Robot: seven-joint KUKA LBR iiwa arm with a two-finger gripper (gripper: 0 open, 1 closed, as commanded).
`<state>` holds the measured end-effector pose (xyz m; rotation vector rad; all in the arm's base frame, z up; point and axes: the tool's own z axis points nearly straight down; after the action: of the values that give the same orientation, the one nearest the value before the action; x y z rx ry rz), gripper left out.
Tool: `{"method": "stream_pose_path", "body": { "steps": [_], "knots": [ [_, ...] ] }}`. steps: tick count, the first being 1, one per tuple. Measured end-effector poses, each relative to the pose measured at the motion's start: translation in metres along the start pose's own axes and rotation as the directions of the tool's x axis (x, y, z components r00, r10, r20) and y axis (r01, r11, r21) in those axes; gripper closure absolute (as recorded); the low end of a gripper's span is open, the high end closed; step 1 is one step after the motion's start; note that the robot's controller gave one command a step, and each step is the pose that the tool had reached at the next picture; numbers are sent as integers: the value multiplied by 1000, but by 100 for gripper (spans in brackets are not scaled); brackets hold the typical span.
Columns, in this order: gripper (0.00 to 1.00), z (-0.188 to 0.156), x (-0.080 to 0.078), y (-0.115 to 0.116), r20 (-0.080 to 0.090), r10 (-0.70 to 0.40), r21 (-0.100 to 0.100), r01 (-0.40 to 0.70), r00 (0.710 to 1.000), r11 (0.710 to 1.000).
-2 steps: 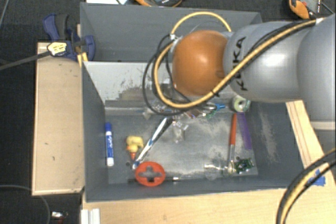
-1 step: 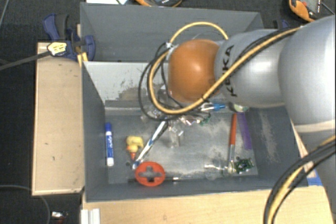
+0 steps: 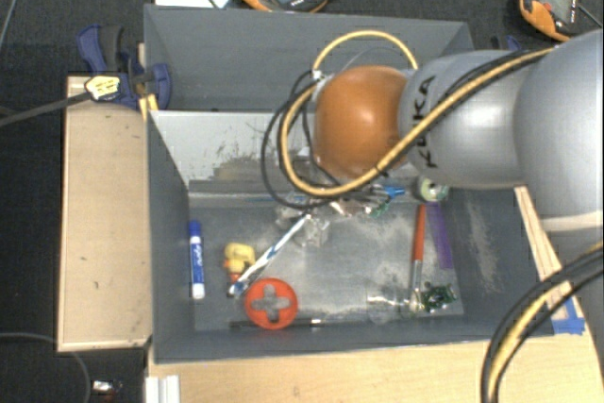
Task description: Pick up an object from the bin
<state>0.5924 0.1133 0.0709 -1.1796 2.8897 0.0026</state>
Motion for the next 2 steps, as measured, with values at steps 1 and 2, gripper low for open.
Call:
{"method": "stream_pose_path", "body": {
  "steps": [1, 2],
  "knots": [
    [100, 0, 0, 0, 0, 1, 0, -1, 1000, 1000],
    [100, -28, 0, 1, -2, 5, -2, -5, 1000, 1000]
  ]
}}
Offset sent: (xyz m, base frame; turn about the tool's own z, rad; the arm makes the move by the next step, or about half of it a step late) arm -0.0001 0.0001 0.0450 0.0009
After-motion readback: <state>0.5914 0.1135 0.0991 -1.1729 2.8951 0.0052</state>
